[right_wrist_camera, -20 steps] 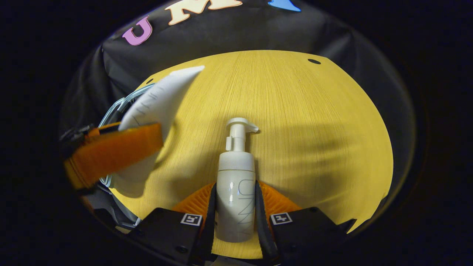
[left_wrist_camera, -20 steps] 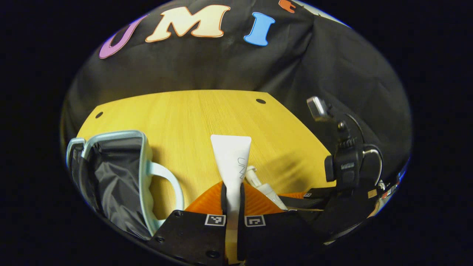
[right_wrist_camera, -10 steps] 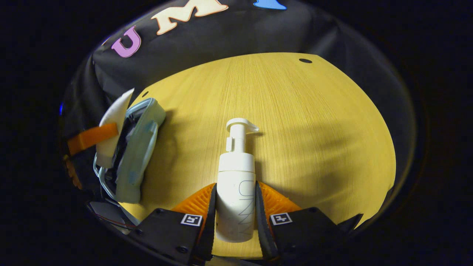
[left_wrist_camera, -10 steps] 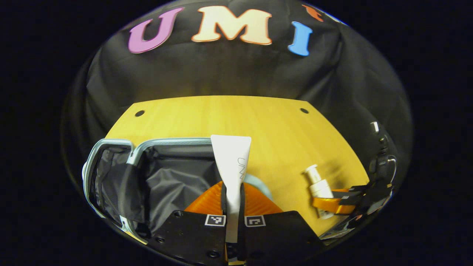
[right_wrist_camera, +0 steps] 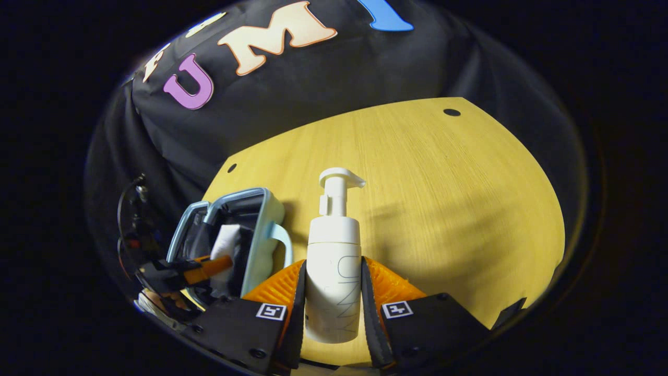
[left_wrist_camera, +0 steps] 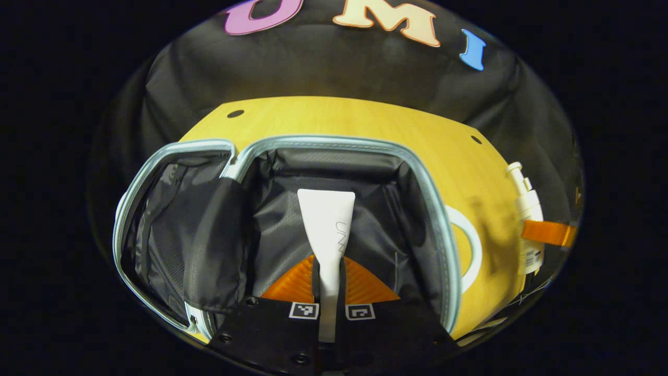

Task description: First open the suitcase, pack the skin care products into it, and then close the suitcase.

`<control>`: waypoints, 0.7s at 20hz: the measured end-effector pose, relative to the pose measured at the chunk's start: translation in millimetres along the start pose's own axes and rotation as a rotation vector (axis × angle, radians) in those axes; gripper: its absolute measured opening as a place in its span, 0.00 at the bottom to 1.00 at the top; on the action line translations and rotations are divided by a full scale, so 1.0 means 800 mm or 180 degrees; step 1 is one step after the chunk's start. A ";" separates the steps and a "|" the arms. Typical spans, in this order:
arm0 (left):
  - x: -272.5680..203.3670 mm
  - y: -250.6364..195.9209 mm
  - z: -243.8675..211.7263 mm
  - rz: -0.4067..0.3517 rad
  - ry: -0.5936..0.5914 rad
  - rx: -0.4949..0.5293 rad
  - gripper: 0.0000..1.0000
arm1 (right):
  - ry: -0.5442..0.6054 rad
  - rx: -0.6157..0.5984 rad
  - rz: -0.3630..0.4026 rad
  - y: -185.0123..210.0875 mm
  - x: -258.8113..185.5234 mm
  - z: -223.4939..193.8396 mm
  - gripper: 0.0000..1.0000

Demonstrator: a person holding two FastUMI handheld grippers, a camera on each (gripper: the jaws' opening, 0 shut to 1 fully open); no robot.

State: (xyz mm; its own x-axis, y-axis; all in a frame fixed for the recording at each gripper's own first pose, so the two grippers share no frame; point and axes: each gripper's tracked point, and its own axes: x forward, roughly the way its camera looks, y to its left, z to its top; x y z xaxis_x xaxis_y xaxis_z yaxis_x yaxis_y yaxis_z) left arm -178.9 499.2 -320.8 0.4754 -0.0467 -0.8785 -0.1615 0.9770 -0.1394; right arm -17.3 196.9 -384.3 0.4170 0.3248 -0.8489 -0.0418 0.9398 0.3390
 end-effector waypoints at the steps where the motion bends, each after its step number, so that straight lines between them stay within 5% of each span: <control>1: 0.005 0.007 -0.007 0.0025 0.0046 -0.0019 0.04 | -0.0005 -0.0021 0.0037 0.012 0.001 0.004 0.52; 5: 0.010 0.015 -0.010 -0.0029 0.0040 -0.0035 0.07 | -0.0069 -0.0067 0.0167 0.060 -0.005 0.020 0.51; 7: 0.003 0.011 -0.002 -0.0075 -0.0043 -0.0073 0.19 | -0.0080 -0.0086 0.0263 0.087 -0.003 0.026 0.52; 9: -0.018 0.014 0.023 -0.0010 -0.0310 0.0001 0.49 | -0.0079 -0.0140 0.0350 0.115 0.003 0.027 0.52; 11: -0.047 0.013 0.054 -0.0033 -0.0613 0.0089 0.65 | -0.0052 -0.0200 0.0431 0.143 0.011 0.024 0.52; 14: -0.092 0.036 0.092 -0.0026 -0.0888 0.0066 0.72 | 0.0074 -0.0257 0.0554 0.183 0.031 0.006 0.52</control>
State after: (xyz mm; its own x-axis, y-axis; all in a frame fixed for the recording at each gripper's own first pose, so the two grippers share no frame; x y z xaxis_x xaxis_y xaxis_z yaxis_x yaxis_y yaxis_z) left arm -155.1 545.9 -226.8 0.6969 0.0018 -0.7172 -0.1405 0.9810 -0.1340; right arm -8.7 341.8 -353.7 0.3762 0.4846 -0.7897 -0.1845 0.8744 0.4487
